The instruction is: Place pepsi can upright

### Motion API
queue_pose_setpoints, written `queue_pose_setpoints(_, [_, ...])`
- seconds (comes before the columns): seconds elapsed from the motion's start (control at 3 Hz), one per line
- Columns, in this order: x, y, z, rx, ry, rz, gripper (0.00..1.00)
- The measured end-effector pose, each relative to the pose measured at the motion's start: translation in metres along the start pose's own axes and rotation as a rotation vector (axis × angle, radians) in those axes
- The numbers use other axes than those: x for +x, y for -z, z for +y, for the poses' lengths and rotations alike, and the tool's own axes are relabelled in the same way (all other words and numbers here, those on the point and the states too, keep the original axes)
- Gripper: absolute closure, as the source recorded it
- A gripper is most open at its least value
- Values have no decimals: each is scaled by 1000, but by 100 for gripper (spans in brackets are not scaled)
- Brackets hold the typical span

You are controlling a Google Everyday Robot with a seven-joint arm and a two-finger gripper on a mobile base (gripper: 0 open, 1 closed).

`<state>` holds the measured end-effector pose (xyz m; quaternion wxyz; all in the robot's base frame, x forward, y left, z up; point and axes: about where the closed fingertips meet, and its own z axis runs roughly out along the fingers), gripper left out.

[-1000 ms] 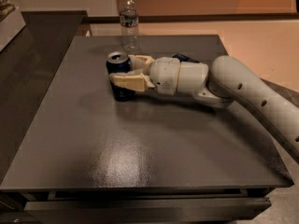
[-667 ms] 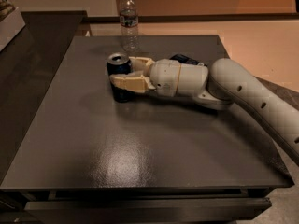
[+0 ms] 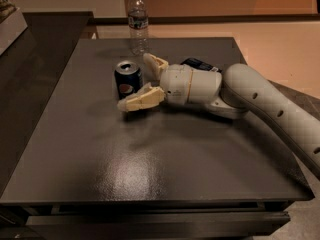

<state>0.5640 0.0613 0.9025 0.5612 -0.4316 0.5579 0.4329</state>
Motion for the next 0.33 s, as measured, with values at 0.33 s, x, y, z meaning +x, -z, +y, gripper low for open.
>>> queue_pose_setpoints(0.33, [0, 0, 0, 0, 0, 0, 0])
